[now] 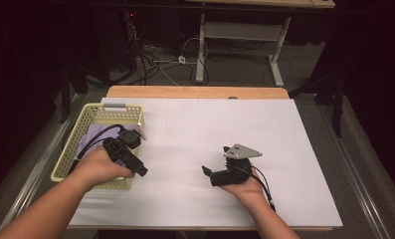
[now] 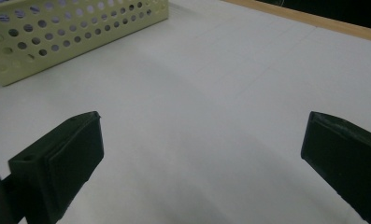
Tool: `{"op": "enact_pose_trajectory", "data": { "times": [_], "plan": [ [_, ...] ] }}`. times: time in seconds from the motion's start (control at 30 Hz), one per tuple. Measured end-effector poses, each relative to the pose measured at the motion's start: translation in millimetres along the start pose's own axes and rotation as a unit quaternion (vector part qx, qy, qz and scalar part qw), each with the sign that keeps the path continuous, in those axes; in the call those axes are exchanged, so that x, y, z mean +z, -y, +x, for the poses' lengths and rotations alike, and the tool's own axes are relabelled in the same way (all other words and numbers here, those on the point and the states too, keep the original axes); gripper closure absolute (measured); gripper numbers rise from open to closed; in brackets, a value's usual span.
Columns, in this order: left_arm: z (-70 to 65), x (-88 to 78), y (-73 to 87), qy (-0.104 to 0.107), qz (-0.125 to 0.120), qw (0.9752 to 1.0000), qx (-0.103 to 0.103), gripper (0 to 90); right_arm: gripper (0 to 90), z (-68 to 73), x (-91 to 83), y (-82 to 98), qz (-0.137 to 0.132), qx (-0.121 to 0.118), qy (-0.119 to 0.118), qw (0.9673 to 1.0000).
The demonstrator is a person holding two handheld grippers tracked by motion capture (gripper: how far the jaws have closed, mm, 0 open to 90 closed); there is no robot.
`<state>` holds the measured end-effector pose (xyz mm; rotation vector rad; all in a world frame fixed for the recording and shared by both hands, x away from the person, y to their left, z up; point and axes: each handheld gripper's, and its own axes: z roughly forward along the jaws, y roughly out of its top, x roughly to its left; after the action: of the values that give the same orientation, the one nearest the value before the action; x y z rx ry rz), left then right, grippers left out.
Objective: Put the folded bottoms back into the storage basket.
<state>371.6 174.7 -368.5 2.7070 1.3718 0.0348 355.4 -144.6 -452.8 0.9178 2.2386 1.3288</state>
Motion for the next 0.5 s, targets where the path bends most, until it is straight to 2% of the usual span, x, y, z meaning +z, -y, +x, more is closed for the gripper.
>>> {"op": "enact_pose_trajectory", "data": {
  "times": [0.27,0.5],
  "plan": [
    [-15.8,9.3,-15.9,0.010,-0.008,0.9997,0.020,0.0,0.2,-13.8,-25.7,15.2,0.001,0.013,0.019,0.9997],
    [-22.4,19.1,-22.0,0.016,-0.010,0.9993,0.031,0.0,0.2,-23.4,-44.2,28.6,0.003,0.019,0.036,0.9992]
  ]
}}
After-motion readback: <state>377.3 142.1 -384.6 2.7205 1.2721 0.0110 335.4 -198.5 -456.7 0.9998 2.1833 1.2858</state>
